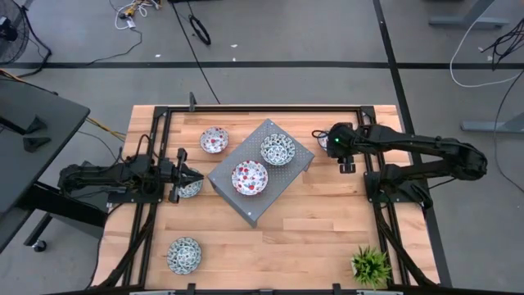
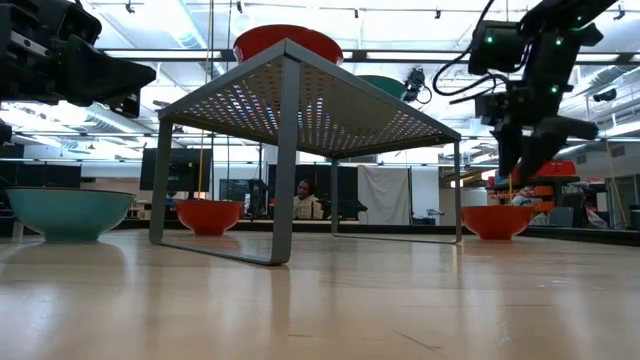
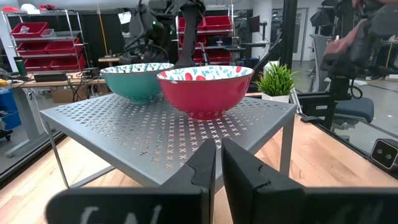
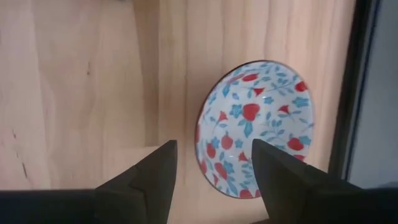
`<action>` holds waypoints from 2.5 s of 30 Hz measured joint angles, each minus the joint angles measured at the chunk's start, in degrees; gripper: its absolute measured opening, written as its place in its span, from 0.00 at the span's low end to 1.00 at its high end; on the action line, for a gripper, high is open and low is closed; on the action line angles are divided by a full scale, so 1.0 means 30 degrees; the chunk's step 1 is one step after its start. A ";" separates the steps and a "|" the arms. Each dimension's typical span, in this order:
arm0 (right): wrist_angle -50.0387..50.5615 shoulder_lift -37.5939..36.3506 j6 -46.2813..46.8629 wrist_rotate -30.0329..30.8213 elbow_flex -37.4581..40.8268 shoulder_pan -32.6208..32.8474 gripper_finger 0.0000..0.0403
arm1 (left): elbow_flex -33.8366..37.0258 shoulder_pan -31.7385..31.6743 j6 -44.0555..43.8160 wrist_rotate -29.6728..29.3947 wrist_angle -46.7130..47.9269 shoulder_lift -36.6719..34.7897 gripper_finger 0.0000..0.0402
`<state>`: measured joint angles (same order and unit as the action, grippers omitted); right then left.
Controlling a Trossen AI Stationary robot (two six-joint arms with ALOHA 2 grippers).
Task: Pick & Place Mini bowls
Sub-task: Stack the right red patterned bowl on top of the red patterned bowl on the shelf
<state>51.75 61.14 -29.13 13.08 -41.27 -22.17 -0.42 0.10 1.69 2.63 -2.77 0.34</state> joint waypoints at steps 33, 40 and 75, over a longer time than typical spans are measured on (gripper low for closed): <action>-0.2811 0.1869 -0.0422 0.0000 0.2096 -0.0631 0.52 | 0.0001 0.0000 0.0000 0.0000 0.0000 0.0007 0.07; -0.3151 0.2449 -0.0361 0.0738 0.2096 -0.0970 0.52 | -0.0003 0.0004 0.0000 0.0000 -0.0004 0.0004 0.07; -0.3398 0.3264 -0.0479 0.0823 0.2096 -0.1137 0.29 | 0.0003 0.0000 -0.0001 0.0000 -0.0003 0.0006 0.07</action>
<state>41.56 70.94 -30.57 15.55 -34.98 -25.58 -0.41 0.10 1.69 2.63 -2.78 0.36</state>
